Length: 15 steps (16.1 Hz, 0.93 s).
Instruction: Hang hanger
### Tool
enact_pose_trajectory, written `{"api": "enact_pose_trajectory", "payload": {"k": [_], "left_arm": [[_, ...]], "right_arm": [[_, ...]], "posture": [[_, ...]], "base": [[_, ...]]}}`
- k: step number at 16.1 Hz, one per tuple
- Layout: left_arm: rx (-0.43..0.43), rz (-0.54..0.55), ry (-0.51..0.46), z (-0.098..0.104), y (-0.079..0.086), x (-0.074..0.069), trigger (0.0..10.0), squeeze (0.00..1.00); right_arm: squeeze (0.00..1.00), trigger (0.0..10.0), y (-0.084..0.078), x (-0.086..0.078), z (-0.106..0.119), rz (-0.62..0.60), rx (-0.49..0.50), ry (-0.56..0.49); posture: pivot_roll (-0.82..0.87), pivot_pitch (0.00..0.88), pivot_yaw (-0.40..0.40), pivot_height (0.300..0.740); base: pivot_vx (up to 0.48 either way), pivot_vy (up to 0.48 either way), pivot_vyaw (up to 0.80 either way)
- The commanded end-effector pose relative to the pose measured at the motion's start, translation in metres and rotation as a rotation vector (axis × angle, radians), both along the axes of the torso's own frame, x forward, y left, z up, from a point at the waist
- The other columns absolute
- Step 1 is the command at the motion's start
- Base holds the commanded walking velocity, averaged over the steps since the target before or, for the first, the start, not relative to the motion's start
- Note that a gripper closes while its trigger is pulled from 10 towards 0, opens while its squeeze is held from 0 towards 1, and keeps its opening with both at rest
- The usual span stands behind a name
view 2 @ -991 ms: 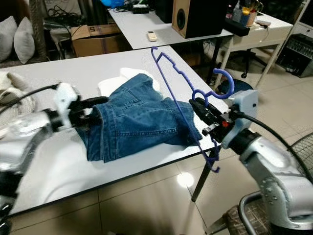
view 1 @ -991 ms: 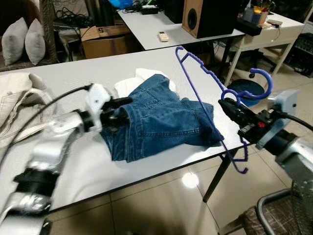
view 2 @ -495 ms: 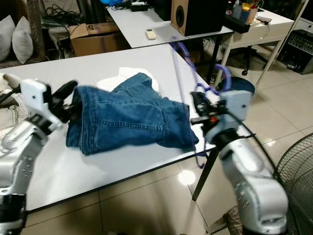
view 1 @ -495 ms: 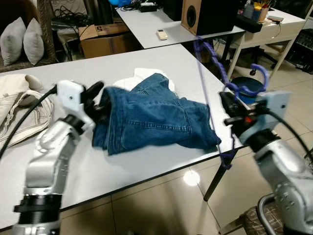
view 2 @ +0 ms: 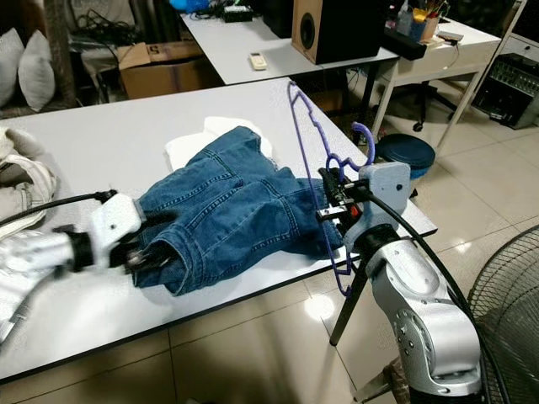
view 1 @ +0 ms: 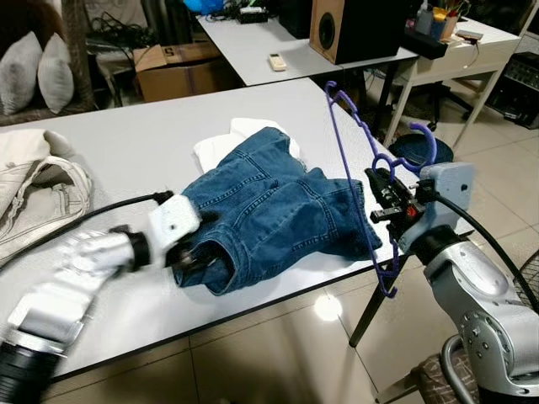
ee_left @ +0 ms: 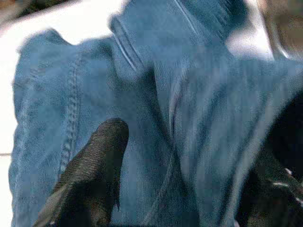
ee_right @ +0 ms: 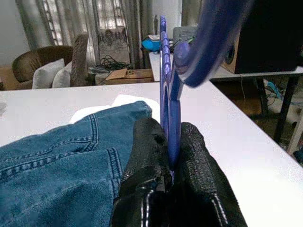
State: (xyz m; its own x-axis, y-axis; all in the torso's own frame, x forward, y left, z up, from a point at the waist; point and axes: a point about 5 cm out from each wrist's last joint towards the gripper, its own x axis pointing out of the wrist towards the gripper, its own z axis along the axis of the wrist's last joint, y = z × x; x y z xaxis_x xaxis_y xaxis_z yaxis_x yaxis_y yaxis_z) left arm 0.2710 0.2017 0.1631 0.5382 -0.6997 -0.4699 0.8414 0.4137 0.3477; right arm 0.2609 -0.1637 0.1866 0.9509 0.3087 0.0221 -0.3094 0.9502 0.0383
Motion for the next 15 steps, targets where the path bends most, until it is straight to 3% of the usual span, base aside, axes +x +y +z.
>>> {"api": "enact_pose_trajectory", "payload": {"k": [1, 3, 6, 8, 9, 10, 11, 12, 13, 15], "left_arm": [[-0.019, -0.037, 0.013, 0.012, 0.006, 0.001, 10.0, 1.00], [-0.135, -0.049, 0.074, 0.025, 0.020, 0.000, 10.0, 1.00], [-0.422, -0.041, 0.181, 0.049, 0.048, -0.003, 10.0, 1.00], [-0.680, 0.080, 0.036, 0.067, 0.060, 0.014, 10.0, 1.00], [-0.730, 0.155, -0.031, 0.069, 0.057, 0.023, 10.0, 1.00], [-0.758, 0.227, -0.095, 0.068, 0.047, 0.032, 10.0, 0.81], [-0.753, 0.276, -0.087, 0.064, 0.041, 0.036, 10.0, 0.61], [-0.721, 0.328, -0.084, 0.054, 0.028, 0.040, 10.0, 0.29], [-0.724, 0.382, -0.129, 0.044, 0.012, 0.042, 10.0, 0.11], [-0.698, 0.515, -0.218, 0.038, 0.003, 0.046, 10.0, 0.05]], "right_arm": [[0.00, 10.0, -0.002, -0.002, 0.003, -0.006, -0.021, -0.018], [0.00, 10.0, -0.006, -0.004, 0.004, 0.012, -0.019, -0.029], [0.00, 10.0, -0.010, -0.005, 0.010, 0.054, 0.050, -0.037], [0.00, 10.0, -0.012, -0.004, 0.014, 0.050, 0.064, -0.050], [0.00, 10.0, -0.012, -0.004, 0.014, 0.046, 0.066, -0.052], [0.00, 10.0, -0.011, -0.004, 0.014, 0.044, 0.069, -0.050], [0.00, 10.0, -0.010, -0.004, 0.014, 0.043, 0.072, -0.049], [0.00, 10.0, -0.007, -0.004, 0.013, 0.037, 0.077, -0.048], [0.00, 10.0, -0.002, -0.004, 0.009, -0.007, 0.108, -0.040], [0.00, 10.0, 0.001, -0.003, 0.005, -0.070, 0.134, -0.019]], "posture": [[-0.15, 0.000, 0.066, 0.740], [-0.14, 0.000, 0.066, 0.740], [-0.13, 0.000, 0.069, 0.740], [-0.14, 0.000, 0.071, 0.740], [-0.15, 0.000, 0.071, 0.740], [-0.15, 0.000, 0.070, 0.740], [-0.15, 0.000, 0.070, 0.740], [-0.15, 0.000, 0.065, 0.740], [-0.15, 0.000, 0.062, 0.740], [-0.16, 0.000, 0.065, 0.740]], "base": [[0.000, 0.000, 0.00], [0.000, 0.000, 0.00], [0.000, 0.000, 0.00], [0.000, 0.000, 0.00], [0.000, 0.000, 0.00], [0.000, 0.000, 0.00], [0.000, 0.000, 0.00], [0.000, 0.000, 0.00], [0.000, 0.000, 0.00], [0.000, 0.000, 0.00]]}}
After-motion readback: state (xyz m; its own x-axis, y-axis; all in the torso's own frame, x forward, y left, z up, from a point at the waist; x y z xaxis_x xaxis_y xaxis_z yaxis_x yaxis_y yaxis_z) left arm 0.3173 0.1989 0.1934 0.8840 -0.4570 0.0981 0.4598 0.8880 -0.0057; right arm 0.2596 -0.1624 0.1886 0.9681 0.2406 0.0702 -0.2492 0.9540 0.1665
